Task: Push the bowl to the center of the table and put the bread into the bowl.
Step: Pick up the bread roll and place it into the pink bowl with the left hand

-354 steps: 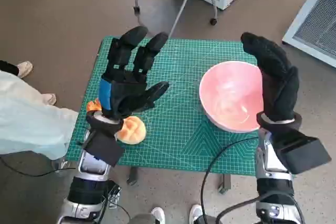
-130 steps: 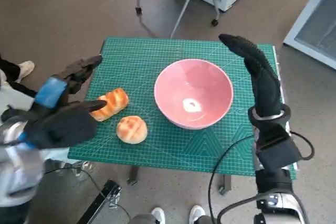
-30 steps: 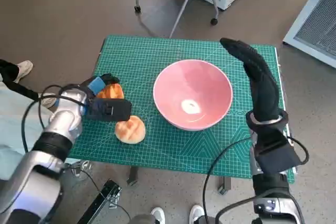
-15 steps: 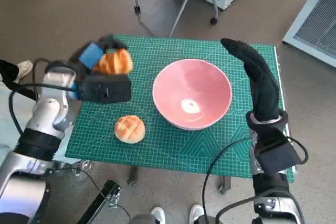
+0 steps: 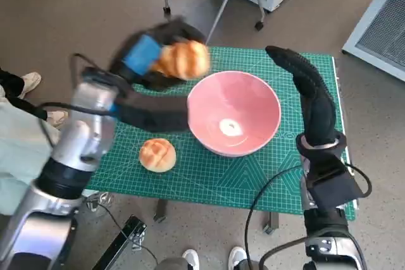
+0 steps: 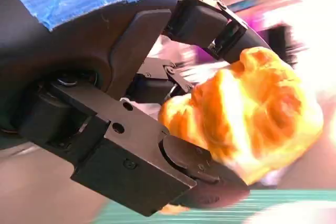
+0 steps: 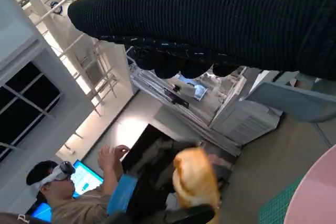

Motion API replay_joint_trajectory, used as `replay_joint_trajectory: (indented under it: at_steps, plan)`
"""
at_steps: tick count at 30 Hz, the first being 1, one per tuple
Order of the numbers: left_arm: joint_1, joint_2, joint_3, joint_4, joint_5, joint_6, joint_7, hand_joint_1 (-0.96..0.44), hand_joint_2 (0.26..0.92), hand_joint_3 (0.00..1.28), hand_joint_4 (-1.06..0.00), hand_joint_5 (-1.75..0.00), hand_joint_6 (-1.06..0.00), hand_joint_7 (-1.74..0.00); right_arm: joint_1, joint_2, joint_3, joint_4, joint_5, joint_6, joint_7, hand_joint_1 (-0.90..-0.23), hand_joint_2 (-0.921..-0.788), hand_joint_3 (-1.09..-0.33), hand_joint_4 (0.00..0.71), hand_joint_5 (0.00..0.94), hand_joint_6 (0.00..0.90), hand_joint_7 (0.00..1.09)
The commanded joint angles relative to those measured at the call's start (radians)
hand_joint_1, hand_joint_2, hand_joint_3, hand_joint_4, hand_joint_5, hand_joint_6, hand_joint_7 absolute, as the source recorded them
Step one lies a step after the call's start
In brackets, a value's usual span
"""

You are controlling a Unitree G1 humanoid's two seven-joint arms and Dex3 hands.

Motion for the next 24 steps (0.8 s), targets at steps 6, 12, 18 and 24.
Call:
replay_joint_trajectory:
  at_steps: [6,12,18,24]
  plan:
    - [-0.062,-0.06,-0.064,0.135,0.015,-0.186,0.073,0.0,0.885,0.03,-0.81,-0.99,-0.75,-1.08,0.032,-0.011,-0.001,-0.017,0.02,0.007,0.015,-0.604,-0.921,-0.843,0.304,0.039,-0.001,0.85]
    - [-0.084,-0.072,-0.109,0.217,0.047,-0.249,0.08,0.0,0.884,0.01,-0.84,-1.01,-0.76,-1.02,0.042,-0.014,-0.009,-0.02,0.039,0.009,0.022,-0.61,-0.921,-0.833,0.299,0.037,-0.001,0.84]
    - [-0.073,-0.091,-0.103,0.259,-0.022,-0.253,-0.06,0.03,0.899,0.11,-0.62,-0.88,-0.58,-0.84,0.05,-0.012,-0.012,-0.026,0.046,0.01,0.02,-0.611,-0.921,-0.819,0.304,0.038,-0.001,0.84]
    - [-0.085,-0.068,-0.133,0.207,-0.027,-0.182,-0.348,0.13,0.902,0.11,-0.23,-0.1,-0.39,-0.1,0.05,-0.006,-0.015,-0.024,0.042,0.009,0.012,-0.606,-0.921,-0.815,0.307,0.039,-0.001,0.83]
